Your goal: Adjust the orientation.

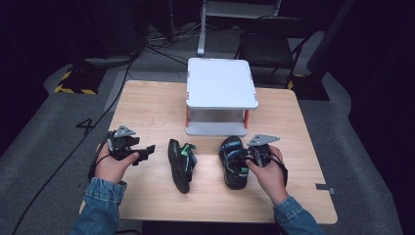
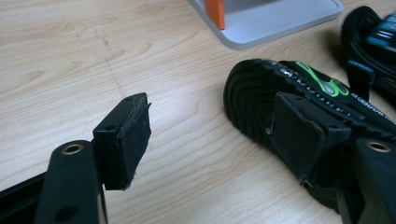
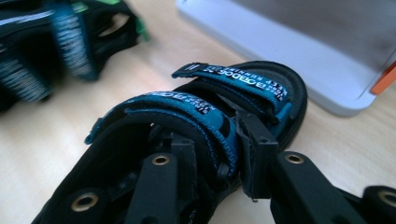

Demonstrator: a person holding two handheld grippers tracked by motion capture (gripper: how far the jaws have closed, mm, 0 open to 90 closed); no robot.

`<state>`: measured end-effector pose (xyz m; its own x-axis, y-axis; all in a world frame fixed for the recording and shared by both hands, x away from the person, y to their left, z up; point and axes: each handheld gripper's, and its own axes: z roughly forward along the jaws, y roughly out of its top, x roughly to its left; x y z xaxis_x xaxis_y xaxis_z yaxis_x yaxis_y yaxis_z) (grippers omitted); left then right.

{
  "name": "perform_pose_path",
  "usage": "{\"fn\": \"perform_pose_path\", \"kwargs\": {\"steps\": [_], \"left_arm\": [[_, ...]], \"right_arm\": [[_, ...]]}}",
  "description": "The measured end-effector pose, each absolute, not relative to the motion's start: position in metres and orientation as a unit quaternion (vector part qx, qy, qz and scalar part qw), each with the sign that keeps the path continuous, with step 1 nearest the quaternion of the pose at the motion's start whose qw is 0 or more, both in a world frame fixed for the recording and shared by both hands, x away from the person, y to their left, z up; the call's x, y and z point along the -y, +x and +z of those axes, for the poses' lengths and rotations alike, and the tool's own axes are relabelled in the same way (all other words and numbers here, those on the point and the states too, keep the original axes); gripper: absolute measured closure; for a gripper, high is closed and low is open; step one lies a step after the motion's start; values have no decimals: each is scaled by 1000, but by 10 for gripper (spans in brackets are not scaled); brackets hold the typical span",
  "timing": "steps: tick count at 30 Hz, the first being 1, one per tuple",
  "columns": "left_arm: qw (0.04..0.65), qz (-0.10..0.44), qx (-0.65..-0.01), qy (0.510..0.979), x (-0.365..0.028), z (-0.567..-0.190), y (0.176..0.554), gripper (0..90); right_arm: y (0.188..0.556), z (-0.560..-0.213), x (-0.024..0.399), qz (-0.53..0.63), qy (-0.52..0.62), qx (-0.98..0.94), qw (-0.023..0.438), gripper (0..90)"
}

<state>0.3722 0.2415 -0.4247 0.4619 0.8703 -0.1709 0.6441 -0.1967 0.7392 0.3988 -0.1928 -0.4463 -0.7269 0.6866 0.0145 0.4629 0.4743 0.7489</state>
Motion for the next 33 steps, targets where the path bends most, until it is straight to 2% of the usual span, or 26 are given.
{"fn": "perform_pose_path", "kwargs": {"steps": [1, 3, 5, 9, 15, 18, 29, 33], "left_arm": [[392, 143, -501, 758, -244, -425, 372, 291], [393, 143, -502, 757, -246, -426, 373, 291], [393, 143, -503, 756, -246, -426, 373, 291], [394, 140, -499, 759, -243, -425, 378, 290], [396, 138, -495, 761, -239, -425, 381, 290], [390, 139, -497, 762, -239, -426, 380, 290], [386, 148, -507, 756, -255, -423, 374, 279], [388, 156, -513, 750, -264, -421, 373, 279]], "right_arm": [[405, -455, 188, 378, 348, -844, 153, 629], [407, -456, 189, 381, 340, -846, 151, 586], [406, -454, 191, 374, 336, -850, 157, 465], [398, -442, 198, 369, 330, -855, 156, 390], [380, -418, 198, 402, 315, -845, 160, 382], [373, -410, 188, 415, 301, -847, 144, 391], [371, -411, 146, 420, 279, -858, 94, 392], [370, -416, 114, 411, 257, -872, 72, 410]]}}
